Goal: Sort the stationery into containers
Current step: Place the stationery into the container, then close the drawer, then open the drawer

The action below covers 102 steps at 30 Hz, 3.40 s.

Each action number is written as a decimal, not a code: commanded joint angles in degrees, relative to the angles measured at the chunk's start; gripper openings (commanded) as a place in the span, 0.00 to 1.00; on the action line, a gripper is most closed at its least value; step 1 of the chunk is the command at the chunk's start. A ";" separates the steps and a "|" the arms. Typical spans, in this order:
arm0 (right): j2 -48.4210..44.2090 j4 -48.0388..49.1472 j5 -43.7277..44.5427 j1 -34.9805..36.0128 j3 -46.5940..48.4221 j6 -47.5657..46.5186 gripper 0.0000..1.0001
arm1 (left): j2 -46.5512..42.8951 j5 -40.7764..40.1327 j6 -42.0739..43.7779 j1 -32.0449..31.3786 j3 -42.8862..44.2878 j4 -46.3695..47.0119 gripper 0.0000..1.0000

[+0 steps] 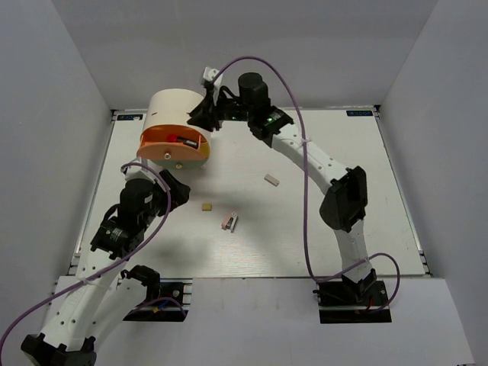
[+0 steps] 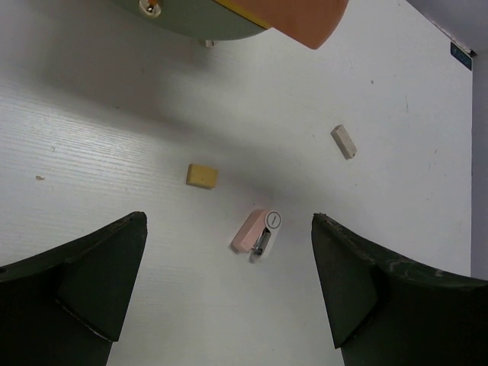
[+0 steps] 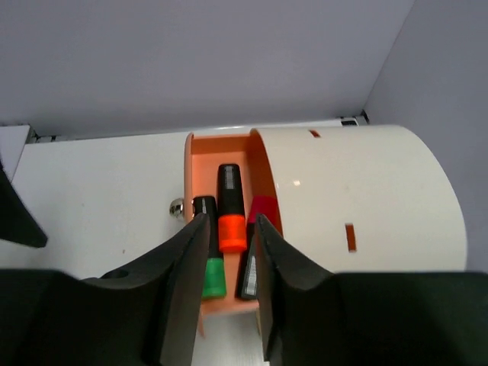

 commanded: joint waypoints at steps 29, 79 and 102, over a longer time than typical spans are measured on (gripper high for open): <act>-44.91 -7.56 12.14 -15.61 -71.88 -6.31 0.28 | 35.41 -3.89 19.50 7.58 13.80 25.82 0.69; -45.26 -6.94 9.94 -19.83 -76.02 -6.93 0.45 | 31.55 10.61 3.34 13.39 -4.03 36.10 0.66; -45.61 -5.27 8.01 -20.62 -76.90 -8.07 0.44 | 42.62 28.27 -4.14 25.42 -3.34 57.90 0.60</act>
